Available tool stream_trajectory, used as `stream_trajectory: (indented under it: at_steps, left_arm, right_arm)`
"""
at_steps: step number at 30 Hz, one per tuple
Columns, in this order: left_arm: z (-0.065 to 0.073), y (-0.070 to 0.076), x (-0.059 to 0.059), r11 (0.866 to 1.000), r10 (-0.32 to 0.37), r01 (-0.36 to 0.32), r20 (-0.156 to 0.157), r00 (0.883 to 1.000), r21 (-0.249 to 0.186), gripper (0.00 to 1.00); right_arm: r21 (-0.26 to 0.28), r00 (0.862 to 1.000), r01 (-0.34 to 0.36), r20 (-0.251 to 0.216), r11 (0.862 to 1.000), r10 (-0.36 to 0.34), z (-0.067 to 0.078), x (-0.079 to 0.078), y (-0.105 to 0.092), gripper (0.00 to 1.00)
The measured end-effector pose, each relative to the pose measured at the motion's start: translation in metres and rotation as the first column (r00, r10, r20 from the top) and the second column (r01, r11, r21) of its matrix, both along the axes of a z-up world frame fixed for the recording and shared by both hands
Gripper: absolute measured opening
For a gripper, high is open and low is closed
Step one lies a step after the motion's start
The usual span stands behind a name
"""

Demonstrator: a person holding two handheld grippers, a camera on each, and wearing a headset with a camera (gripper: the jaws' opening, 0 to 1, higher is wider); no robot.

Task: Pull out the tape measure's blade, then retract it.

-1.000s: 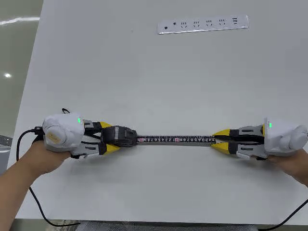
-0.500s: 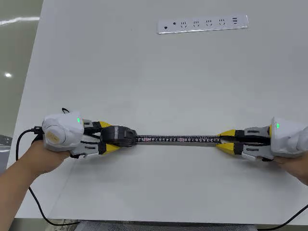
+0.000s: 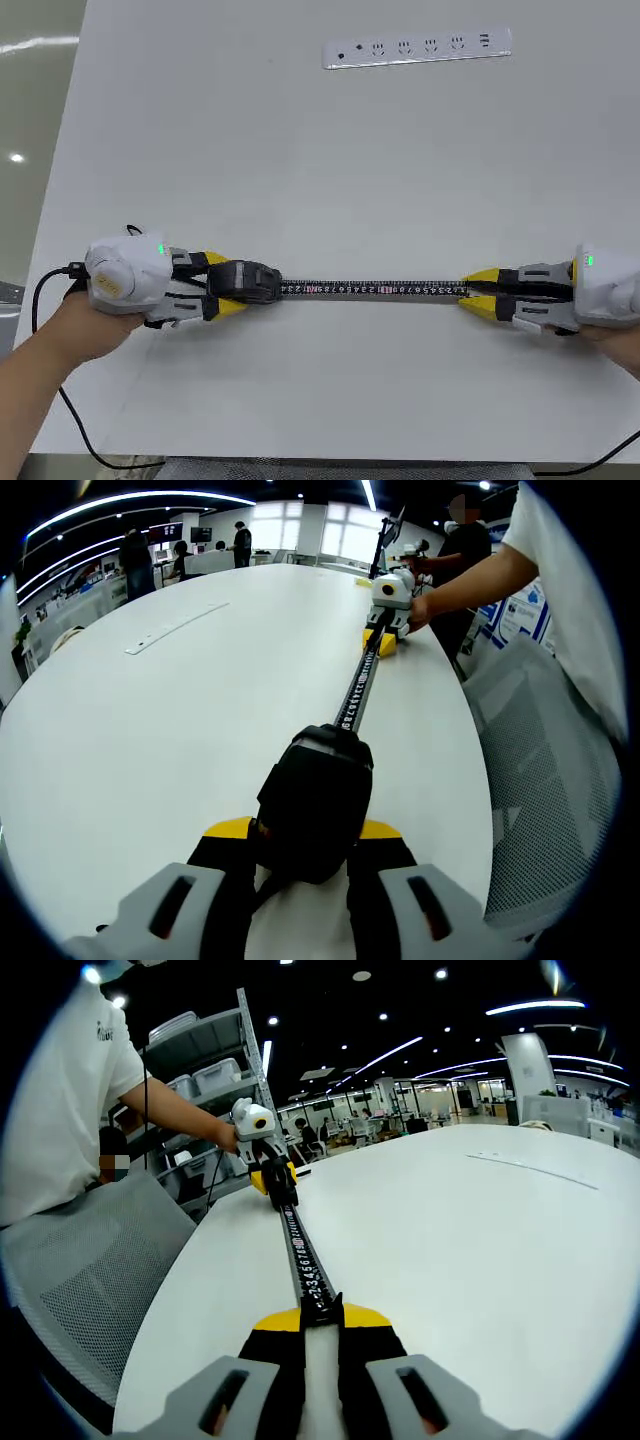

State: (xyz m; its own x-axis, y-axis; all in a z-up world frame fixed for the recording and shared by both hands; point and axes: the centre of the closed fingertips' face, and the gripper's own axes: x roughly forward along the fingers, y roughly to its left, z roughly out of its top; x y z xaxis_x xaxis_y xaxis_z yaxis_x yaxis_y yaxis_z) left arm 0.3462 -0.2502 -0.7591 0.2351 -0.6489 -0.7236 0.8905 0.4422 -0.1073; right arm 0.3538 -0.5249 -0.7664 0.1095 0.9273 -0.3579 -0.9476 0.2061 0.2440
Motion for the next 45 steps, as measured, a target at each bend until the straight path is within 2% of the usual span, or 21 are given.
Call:
stream_trajectory:
  at_steps: [11,15,24,31,35,45]
  left_arm:
    - [-0.0003,-0.0003,-0.0002,1.0,-0.002,0.002,0.001,1.0,0.006,0.31]
    - [-0.0002,-0.0007,-0.0002,1.0,0.0,0.0,0.002,1.0,0.005,0.31]
    - [-0.0005,-0.0008,-0.0003,1.0,-0.003,0.003,0.003,1.0,0.003,0.32]
    - [-0.0006,-0.001,0.0,1.0,-0.004,0.004,0.001,1.0,0.0,0.32]
    - [-0.0008,-0.0017,-0.0012,1.0,-0.019,0.019,0.012,1.0,0.022,0.32]
    - [-0.0001,-0.0017,-0.0019,1.0,-0.02,0.02,0.017,1.0,0.025,0.33]
  right_arm:
    - [-0.004,1.0,0.012,-0.007,1.0,-0.012,-0.0007,0.0001,-0.0036,0.1]
    - [0.001,0.999,0.011,-0.031,1.0,-0.011,-0.0006,-0.0002,-0.0035,0.11]
    - [-0.003,1.0,0.006,-0.021,1.0,-0.006,-0.0003,-0.0009,-0.0031,0.12]
    - [-0.001,0.999,0.006,-0.033,1.0,-0.006,-0.0005,-0.0004,-0.0031,0.12]
    - [-0.002,0.999,-0.001,-0.039,1.0,0.0,-0.0004,-0.0009,-0.0026,0.13]
    - [0.003,0.999,-0.002,-0.049,1.0,0.002,0.0008,-0.0033,0.0016,0.17]
